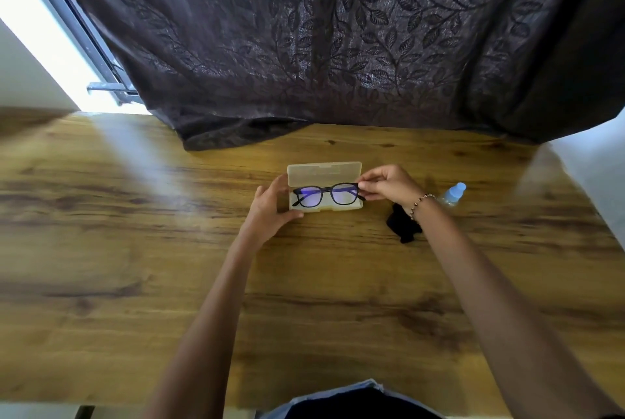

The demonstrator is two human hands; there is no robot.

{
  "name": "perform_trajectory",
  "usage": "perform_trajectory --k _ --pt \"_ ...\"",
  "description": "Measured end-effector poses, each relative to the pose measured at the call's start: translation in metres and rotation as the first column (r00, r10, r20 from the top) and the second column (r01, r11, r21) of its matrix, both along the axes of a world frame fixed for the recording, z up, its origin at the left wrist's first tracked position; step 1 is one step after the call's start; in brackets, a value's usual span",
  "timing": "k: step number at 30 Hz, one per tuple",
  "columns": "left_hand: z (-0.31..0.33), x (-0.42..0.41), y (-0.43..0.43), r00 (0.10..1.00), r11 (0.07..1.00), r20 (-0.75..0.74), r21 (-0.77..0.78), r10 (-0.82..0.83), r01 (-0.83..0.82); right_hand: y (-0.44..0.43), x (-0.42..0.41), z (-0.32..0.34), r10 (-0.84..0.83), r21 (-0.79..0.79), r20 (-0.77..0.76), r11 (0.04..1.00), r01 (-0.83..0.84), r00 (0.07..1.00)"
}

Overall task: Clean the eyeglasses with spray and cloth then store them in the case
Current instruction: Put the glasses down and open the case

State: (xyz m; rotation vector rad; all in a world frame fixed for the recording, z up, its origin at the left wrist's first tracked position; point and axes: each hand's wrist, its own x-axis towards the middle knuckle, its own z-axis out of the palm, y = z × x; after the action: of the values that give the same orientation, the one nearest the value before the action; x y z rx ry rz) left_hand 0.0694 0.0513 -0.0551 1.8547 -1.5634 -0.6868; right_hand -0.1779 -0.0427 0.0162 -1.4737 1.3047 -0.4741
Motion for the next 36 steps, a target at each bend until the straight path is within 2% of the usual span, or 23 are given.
perform_trajectory --k 4,12,17,29,33,36 --pt "-0.001 0.0 0.0 1.0 1.0 0.006 0.001 0.007 -0.007 0.0 0.007 -0.004 -0.042 0.006 -0.018 0.999 0.042 0.999" --pt "-0.003 0.0 0.0 1.0 1.0 0.011 -0.008 0.007 -0.007 0.003 0.015 -0.022 -0.207 -0.117 0.003 0.972 0.206 0.978" --pt "-0.003 -0.001 -0.001 1.0 1.0 0.015 -0.007 0.001 -0.001 0.004 0.015 -0.031 -0.201 -0.178 -0.126 0.968 0.177 0.971" --pt "0.0 0.009 -0.002 1.0 0.999 0.005 0.04 -0.001 0.0 0.004 0.0 -0.025 -0.129 -0.319 -0.209 0.946 0.057 0.969" --pt "0.003 0.01 -0.002 1.0 0.998 0.005 0.063 -0.006 0.006 0.006 -0.001 -0.024 -0.083 -0.237 -0.23 0.971 0.027 0.97" --pt "0.007 0.009 -0.002 1.0 0.997 0.014 0.078 -0.006 0.005 0.009 0.001 -0.026 -0.045 -0.143 -0.178 0.99 0.02 0.983"
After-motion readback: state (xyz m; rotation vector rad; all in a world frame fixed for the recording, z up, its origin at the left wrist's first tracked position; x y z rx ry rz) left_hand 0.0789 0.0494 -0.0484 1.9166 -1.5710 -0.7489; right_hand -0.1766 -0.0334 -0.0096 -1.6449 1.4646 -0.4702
